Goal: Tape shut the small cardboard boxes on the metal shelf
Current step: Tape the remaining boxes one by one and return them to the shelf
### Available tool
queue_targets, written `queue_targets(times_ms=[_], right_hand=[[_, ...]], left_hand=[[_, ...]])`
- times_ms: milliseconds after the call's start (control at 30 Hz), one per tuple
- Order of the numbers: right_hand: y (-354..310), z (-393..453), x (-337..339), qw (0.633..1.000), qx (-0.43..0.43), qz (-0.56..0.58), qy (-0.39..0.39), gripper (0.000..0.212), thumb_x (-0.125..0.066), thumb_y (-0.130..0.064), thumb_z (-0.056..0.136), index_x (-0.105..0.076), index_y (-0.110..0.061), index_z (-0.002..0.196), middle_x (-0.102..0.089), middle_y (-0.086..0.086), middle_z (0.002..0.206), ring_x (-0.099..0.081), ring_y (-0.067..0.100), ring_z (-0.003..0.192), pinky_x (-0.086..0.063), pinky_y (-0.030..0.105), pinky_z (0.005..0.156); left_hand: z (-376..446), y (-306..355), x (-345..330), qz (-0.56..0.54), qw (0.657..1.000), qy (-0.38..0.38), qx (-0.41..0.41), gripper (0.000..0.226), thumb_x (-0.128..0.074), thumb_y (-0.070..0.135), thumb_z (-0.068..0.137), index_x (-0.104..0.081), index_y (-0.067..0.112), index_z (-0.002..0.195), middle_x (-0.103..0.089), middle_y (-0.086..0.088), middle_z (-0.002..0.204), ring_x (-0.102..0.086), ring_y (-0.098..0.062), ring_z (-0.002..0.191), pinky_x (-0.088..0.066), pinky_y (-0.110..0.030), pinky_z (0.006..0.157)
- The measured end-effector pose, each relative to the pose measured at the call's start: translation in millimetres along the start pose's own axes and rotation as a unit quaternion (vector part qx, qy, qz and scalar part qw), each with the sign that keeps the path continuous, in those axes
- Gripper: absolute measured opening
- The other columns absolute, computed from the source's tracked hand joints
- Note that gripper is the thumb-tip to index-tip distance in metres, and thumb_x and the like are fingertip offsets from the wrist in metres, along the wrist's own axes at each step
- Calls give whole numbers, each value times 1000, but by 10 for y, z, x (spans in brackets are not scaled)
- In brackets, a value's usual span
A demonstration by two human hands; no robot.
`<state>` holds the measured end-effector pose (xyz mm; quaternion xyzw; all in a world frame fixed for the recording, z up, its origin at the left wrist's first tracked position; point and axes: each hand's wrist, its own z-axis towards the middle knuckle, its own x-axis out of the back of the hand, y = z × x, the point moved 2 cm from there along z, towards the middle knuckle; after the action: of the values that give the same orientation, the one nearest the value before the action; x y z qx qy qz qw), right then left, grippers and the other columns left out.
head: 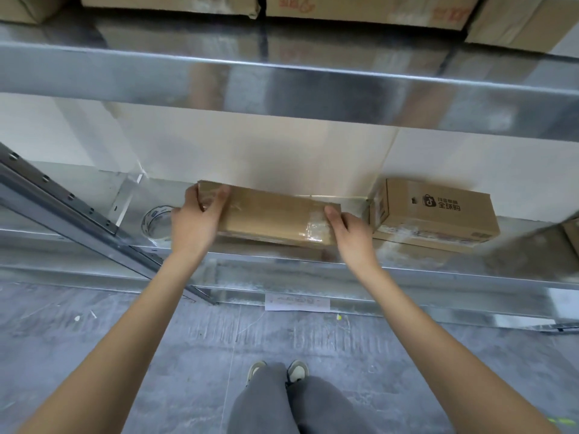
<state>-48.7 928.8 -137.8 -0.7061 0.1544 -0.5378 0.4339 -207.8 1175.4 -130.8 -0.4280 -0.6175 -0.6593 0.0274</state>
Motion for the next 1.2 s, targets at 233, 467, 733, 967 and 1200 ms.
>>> queue_targets(times_ms=[233, 467, 733, 967, 1200], right_hand=[[-469, 319, -75, 976, 41, -211, -13, 56, -31, -47, 102, -39, -6, 140, -44, 13, 143, -39, 29, 132, -36, 40, 101], [-542, 13, -347, 915, 109, -370, -116, 98, -8, -75, 86, -1, -5, 154, 4, 9, 163, 10, 19, 149, 6, 49, 120], [-283, -630, -259, 917, 227, -320, -72, 82, -41, -59, 94, -20, -4, 152, -15, 13, 161, -11, 26, 149, -6, 47, 122], [-113, 42, 53, 994, 62, -3, -93, 84, -76, -24, 81, -31, -11, 150, -29, 4, 156, -28, 17, 143, -20, 17, 112], [-41, 376, 8, 997, -44, 14, -60, 59, -58, -65, 82, -64, -14, 110, -64, -3, 94, -56, 13, 84, -38, 19, 66]], left_hand=[[303, 23, -181, 28, 997, -5, 67, 61, -52, 64, 88, -58, 6, 107, -61, -12, 104, -57, -33, 96, -44, -39, 82], [269, -20, -228, -10, 996, 13, 84, 59, -53, 65, 87, -56, 7, 98, -59, -10, 96, -55, -31, 91, -42, -38, 79], [286, -10, -232, -24, 995, 16, 97, 69, -53, 67, 85, -61, 2, 103, -63, -14, 96, -59, -33, 93, -40, -36, 75], [180, 80, -164, -79, 993, 10, 87, 61, -53, 66, 86, -60, 7, 103, -64, -3, 92, -60, -28, 98, -42, -32, 73], [21, 87, -124, 33, 998, 57, 6, 67, -35, 72, 87, -48, 18, 124, -66, -6, 108, -60, -32, 99, -46, -42, 83]])
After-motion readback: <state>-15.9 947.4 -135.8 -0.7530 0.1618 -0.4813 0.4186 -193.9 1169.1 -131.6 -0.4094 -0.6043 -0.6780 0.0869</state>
